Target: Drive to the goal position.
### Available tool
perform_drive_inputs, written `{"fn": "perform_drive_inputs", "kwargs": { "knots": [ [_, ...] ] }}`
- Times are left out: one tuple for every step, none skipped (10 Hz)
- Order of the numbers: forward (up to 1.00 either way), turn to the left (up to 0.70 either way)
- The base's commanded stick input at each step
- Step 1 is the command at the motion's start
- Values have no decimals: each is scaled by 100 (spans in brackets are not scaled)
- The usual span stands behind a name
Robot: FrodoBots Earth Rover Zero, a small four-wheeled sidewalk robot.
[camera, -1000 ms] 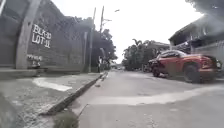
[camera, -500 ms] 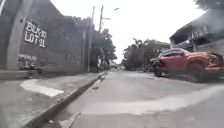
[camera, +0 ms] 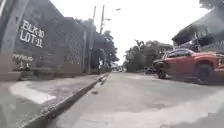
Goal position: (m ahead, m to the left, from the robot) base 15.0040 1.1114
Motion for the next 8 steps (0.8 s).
{"fn": "perform_drive_inputs", "kwargs": {
  "knots": [
    [70,0],
    [70,0],
    [70,0],
    [70,0],
    [70,0],
    [70,0],
    [70,0],
    [70,0]
  ]
}}
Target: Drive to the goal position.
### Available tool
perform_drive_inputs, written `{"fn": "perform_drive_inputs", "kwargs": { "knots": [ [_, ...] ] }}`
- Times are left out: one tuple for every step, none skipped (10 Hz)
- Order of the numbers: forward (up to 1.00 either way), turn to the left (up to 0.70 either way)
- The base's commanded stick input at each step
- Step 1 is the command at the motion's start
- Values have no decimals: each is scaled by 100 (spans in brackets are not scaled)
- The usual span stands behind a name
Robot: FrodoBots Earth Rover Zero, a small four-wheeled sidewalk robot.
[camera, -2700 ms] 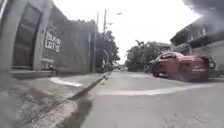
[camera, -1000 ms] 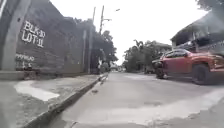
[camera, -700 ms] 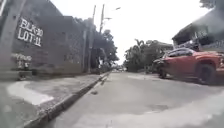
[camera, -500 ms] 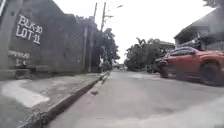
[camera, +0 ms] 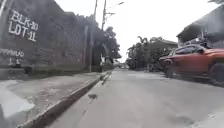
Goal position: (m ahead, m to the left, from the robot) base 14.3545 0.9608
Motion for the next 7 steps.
{"fn": "perform_drive_inputs", "kwargs": {
  "knots": [
    [70,-26],
    [70,-34],
    [70,-31],
    [70,-23],
    [70,-5],
    [70,0],
    [70,0]
  ]
}}
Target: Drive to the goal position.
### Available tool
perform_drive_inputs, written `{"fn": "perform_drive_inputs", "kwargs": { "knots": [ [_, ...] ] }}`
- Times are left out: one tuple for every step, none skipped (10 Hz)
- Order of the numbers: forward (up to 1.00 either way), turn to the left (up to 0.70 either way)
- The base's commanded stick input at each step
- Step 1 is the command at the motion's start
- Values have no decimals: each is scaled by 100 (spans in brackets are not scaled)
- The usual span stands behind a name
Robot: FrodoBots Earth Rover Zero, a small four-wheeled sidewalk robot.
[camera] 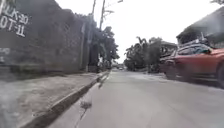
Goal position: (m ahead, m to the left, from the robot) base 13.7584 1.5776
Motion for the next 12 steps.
{"fn": "perform_drive_inputs", "kwargs": {
  "knots": [
    [70,0],
    [70,0],
    [70,0],
    [70,0],
    [70,0],
    [70,0],
    [70,0],
    [70,0],
    [70,0],
    [70,0],
    [70,0],
    [70,0]
  ]
}}
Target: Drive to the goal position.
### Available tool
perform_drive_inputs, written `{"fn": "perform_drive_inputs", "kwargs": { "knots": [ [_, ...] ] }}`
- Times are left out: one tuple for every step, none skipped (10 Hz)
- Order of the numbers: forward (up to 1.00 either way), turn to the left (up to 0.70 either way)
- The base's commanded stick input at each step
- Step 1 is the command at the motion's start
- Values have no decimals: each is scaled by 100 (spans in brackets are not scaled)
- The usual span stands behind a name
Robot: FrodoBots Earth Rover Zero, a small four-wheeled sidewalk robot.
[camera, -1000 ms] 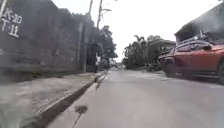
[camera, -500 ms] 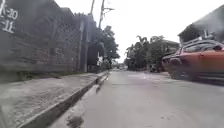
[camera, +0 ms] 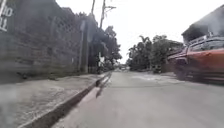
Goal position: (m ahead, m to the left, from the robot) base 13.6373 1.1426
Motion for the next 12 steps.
{"fn": "perform_drive_inputs", "kwargs": {
  "knots": [
    [70,-6],
    [70,-12],
    [70,-28],
    [70,-31],
    [70,-31],
    [70,-31],
    [70,-2],
    [70,0],
    [70,0],
    [70,0],
    [70,0],
    [70,0]
  ]
}}
